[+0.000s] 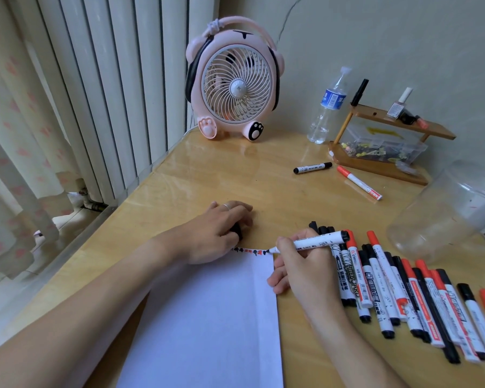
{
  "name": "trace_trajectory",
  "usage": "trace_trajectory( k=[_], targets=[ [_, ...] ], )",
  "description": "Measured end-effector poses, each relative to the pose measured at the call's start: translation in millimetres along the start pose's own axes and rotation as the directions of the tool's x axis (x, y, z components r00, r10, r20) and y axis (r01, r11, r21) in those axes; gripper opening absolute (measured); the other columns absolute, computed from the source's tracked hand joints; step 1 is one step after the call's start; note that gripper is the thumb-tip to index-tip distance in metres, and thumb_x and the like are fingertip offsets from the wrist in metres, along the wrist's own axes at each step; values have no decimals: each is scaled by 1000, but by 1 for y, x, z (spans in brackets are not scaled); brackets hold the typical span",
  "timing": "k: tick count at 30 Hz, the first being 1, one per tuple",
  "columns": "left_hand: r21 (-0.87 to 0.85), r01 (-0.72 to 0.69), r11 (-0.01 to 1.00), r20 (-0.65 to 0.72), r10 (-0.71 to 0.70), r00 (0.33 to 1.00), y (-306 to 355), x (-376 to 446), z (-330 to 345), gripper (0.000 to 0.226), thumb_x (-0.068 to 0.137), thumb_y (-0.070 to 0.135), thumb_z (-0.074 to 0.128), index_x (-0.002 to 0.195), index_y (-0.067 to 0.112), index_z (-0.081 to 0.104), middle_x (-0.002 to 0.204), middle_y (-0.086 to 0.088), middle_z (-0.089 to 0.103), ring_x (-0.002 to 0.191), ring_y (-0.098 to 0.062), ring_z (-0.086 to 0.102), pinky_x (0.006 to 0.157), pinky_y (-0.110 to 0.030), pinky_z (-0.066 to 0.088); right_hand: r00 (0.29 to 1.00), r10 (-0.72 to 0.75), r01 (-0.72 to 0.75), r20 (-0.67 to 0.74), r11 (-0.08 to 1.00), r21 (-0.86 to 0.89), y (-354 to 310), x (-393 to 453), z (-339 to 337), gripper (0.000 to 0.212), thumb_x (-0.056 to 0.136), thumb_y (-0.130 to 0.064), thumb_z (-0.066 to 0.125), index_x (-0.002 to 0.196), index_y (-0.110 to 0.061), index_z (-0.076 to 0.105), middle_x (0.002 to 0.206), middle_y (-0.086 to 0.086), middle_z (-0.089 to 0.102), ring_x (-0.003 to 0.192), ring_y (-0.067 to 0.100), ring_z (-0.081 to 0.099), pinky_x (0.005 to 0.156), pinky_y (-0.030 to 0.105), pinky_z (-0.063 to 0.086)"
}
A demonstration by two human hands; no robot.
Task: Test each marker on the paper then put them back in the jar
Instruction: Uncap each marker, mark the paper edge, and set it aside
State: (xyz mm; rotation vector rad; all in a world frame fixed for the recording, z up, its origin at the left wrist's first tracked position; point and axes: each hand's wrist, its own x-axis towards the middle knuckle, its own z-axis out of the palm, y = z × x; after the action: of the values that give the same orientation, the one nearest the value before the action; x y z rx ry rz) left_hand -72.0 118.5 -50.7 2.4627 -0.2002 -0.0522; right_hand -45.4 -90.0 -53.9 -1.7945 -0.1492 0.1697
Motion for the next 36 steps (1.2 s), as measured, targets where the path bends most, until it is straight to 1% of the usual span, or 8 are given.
trace_trajectory(
  k=[3,8,12,20,24,27,33,36],
  targets=[
    [48,-50,998,-29,51,998,-8,1,2,38,71,12,39,104,23,54,141,-1,52,140,-7,38,112,-45,34,1000,-3,2,19,999,37,0,-1,-1,12,96,-15,63,92,-7,55,60,6,63,46,33,65,46,36,47],
    [52,-130,990,-145,136,980,-17,2,3,21,91,21,56,111,20,62,132,5,55,123,-10,55,104,-40,45,991,-85,75,102,992,101,-2,-5,-6,13,98,-18,67,93,-14,56,64,4,64,47,28,60,40,28,37],
    [-8,-205,979,-249,197,948,-12,2,6,17,95,22,62,111,28,66,116,11,52,111,-10,53,97,-30,47,974,-175,159,141,981,115,-4,-5,-9,14,97,-18,69,91,-20,57,64,17,63,45,26,58,40,25,35],
    [-26,-276,961,-254,261,931,-1,2,10,19,98,13,67,112,26,66,106,10,57,103,-12,56,88,-22,46,948,-214,188,237,974,128,-5,-5,-11,9,98,-13,70,97,-15,61,70,4,63,47,18,61,40,24,39],
    [-19,-310,951,-265,294,918,2,1,12,19,99,14,64,112,28,64,109,10,59,105,-13,57,88,-27,48,938,-184,141,295,977,163,-8,-6,-13,2,99,-18,69,97,-19,67,82,6,69,54,24,68,45,26,45],
    [-22,-310,950,-291,291,911,2,1,9,15,100,16,60,112,24,63,108,15,63,105,-14,60,88,-36,50,943,-160,83,293,963,257,-13,-6,-18,29,97,-38,52,101,-20,74,92,10,74,63,33,72,46,31,48],
    [-118,-278,953,-213,250,945,6,0,12,21,107,27,45,112,18,62,96,13,67,87,-11,61,76,-25,48,968,-107,36,229,955,294,-13,-1,-22,16,89,-33,55,84,-18,55,61,9,46,37,17,32,41,21,21],
    [-11,-278,960,-167,273,948,3,1,13,31,109,37,36,113,18,61,98,14,62,89,-7,56,79,-23,44,969,-65,-8,237,955,298,-13,0,-25,22,100,-19,53,78,-19,47,60,9,48,36,18,32,42,19,18]
  ],
)
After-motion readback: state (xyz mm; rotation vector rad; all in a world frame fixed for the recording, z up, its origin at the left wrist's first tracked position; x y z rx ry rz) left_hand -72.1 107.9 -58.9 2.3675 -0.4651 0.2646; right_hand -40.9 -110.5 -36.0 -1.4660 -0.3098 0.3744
